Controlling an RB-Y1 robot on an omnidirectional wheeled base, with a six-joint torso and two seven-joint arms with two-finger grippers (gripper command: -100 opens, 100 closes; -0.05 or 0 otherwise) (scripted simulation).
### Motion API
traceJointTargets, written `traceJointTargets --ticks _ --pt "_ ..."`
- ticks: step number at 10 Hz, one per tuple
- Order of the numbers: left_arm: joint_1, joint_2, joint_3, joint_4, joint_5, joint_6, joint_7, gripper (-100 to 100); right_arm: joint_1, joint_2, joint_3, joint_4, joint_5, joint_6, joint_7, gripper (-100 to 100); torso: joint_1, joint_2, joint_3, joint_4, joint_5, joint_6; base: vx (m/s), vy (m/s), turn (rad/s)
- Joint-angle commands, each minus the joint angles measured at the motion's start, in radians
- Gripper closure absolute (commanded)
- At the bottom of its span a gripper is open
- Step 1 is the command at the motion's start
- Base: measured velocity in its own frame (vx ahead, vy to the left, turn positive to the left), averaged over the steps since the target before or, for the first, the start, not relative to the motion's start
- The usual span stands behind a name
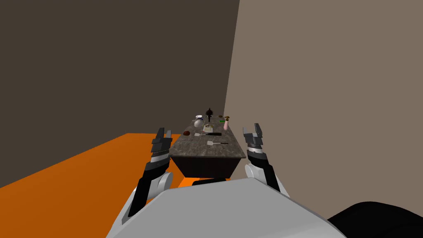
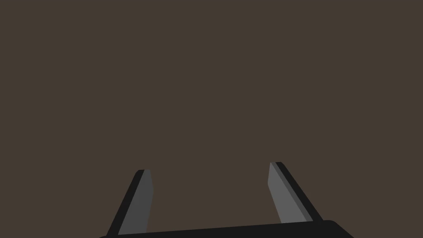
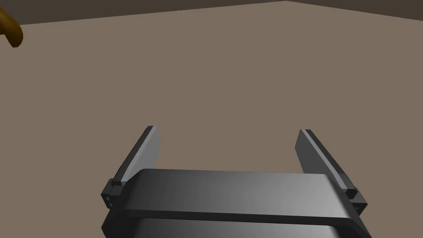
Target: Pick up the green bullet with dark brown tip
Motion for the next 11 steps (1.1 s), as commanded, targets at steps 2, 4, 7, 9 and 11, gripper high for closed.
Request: traceJointTargets --ticks 2,4,7,9,11 --pt "0.000 0.000 0.000 0.000 0.000 0.000 0.000 0 -0.001 -0.063 -0.018 0.024 -0.011 0.015 -0.002 -100 0.000 0.006 0.003 0.001 0.000 0.000 -0.150 0.018 0.069" --pt "0.000 0.000 0.000 0.000 0.000 0.000 0.000 0 -0.002 -0.123 -0.030 0.055 -0.019 0.031 -0.002 -100 0.003 0.010 0.006 0.002 0.001 0.000 -0.129 0.054 0.088" --pt "0.000 0.000 0.000 0.000 0.000 0.000 0.000 0 -0.002 -0.194 -0.041 0.099 -0.024 0.048 -0.001 -100 0.003 0.007 0.004 0.002 0.001 0.000 -0.084 0.040 0.103" --pt "0.000 0.000 0.000 0.000 0.000 0.000 0.000 0 0.000 -0.264 -0.045 0.157 -0.024 0.065 0.003 -100 0.001 0.003 0.002 0.001 0.000 0.000 -0.040 0.037 0.151" --pt "0.000 0.000 0.000 0.000 0.000 0.000 0.000 0 0.003 -0.341 -0.043 0.230 -0.015 0.081 0.012 -100 0.003 0.003 0.002 0.001 0.001 0.000 -0.042 0.076 0.212"
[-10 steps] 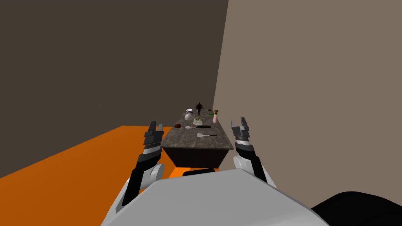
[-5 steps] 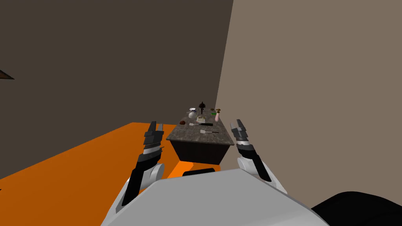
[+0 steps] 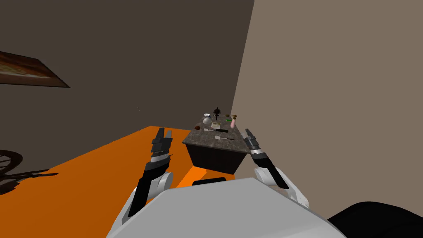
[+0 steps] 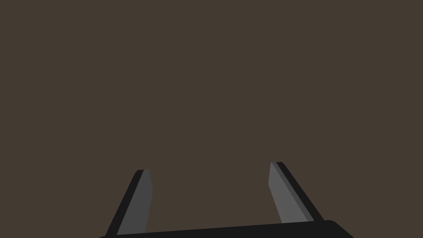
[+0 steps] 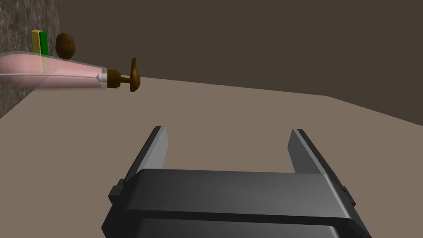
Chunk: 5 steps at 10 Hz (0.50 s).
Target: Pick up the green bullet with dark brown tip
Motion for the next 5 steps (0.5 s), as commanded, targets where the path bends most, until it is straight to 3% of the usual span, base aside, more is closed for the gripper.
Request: traceJointTargets --ticks 1,2,3,5 --pt "0.000 0.000 0.000 0.000 0.000 0.000 0.000 0 -0.004 -0.032 0.006 0.036 0.006 0.001 0.008 -100 0.000 0.000 0.000 0.000 0.000 0.000 -0.030 0.055 0.085" --pt "0.000 0.000 0.000 0.000 0.000 0.000 0.000 0 -0.002 -0.069 0.009 0.069 0.014 0.007 0.015 -100 -0.001 0.000 0.000 0.000 0.000 0.001 -0.017 0.056 0.155" --pt "0.000 0.000 0.000 0.000 0.000 0.000 0.000 0 -0.002 -0.072 0.009 0.077 0.014 0.007 0.015 -100 -0.002 -0.001 -0.001 0.000 0.000 0.000 -0.008 0.034 0.086" --pt "0.000 0.000 0.000 0.000 0.000 0.000 0.000 0 0.002 -0.144 0.021 0.152 0.038 0.018 0.032 -100 -0.002 -0.002 -0.001 0.000 -0.001 0.000 -0.014 0.069 0.243"
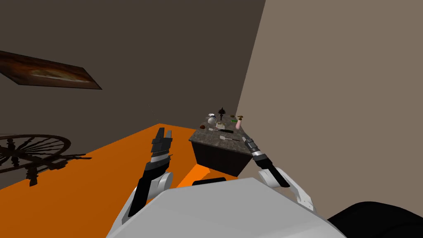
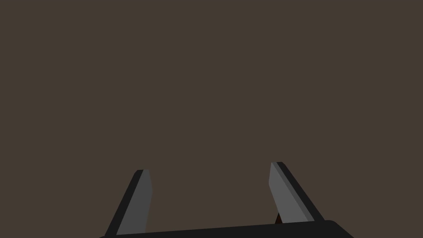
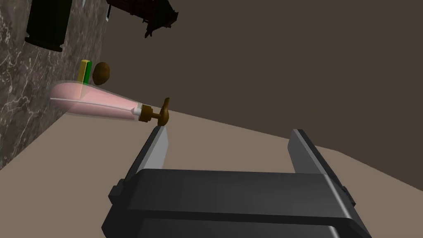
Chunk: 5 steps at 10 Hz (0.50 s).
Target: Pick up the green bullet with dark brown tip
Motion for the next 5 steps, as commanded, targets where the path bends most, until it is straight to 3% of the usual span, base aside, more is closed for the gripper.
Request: traceJointTargets --ticks 1,4,5 --pt "0.000 0.000 0.000 0.000 0.000 0.000 0.000 0 0.001 -0.029 0.006 0.036 0.009 0.008 0.008 -100 0.000 0.000 0.000 0.000 0.000 0.000 -0.004 0.062 0.078" --pt "0.000 0.000 0.000 0.000 0.000 0.000 0.000 0 0.006 -0.113 0.022 0.125 0.041 0.015 0.031 -100 -0.002 -0.001 -0.001 0.000 0.000 0.001 0.013 0.059 0.154" --pt "0.000 0.000 0.000 0.000 0.000 0.000 0.000 0 0.006 -0.119 0.022 0.134 0.041 0.015 0.031 -100 -0.001 -0.002 -0.001 0.000 0.000 0.000 0.014 0.056 0.112"
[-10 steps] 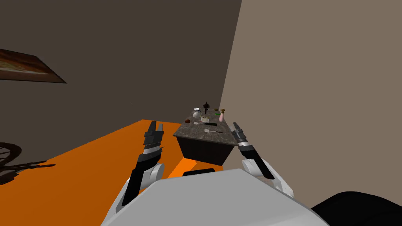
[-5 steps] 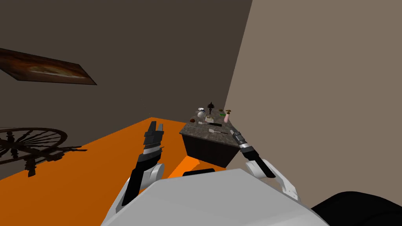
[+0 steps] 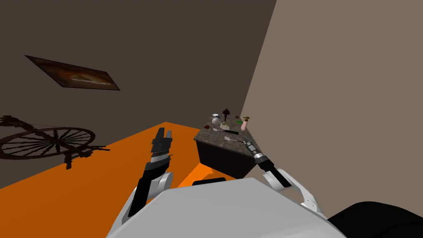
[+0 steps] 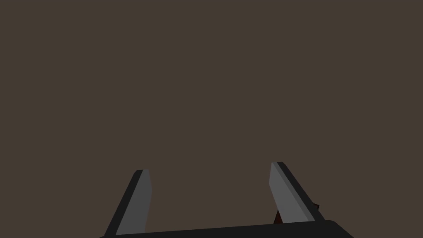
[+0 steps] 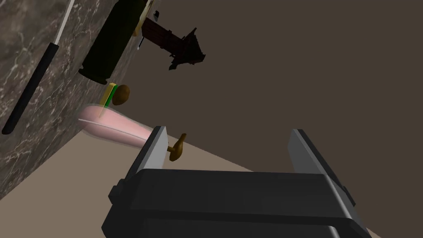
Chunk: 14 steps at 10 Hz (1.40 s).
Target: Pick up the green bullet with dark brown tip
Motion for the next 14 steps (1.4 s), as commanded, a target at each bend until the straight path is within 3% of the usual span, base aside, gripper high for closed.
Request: traceJointTargets --ticks 1,14 --pt "0.000 0.000 0.000 0.000 0.000 0.000 0.000 0 0.005 -0.050 0.005 0.050 0.019 -0.001 0.010 -100 0.000 0.000 0.000 0.000 0.000 0.000 0.015 0.072 0.240" --pt "0.000 0.000 0.000 0.000 0.000 0.000 0.000 0 0.016 -0.378 0.064 0.370 0.157 -0.005 0.102 -100 0.001 0.000 0.000 0.000 0.000 0.000 0.026 0.061 0.160"
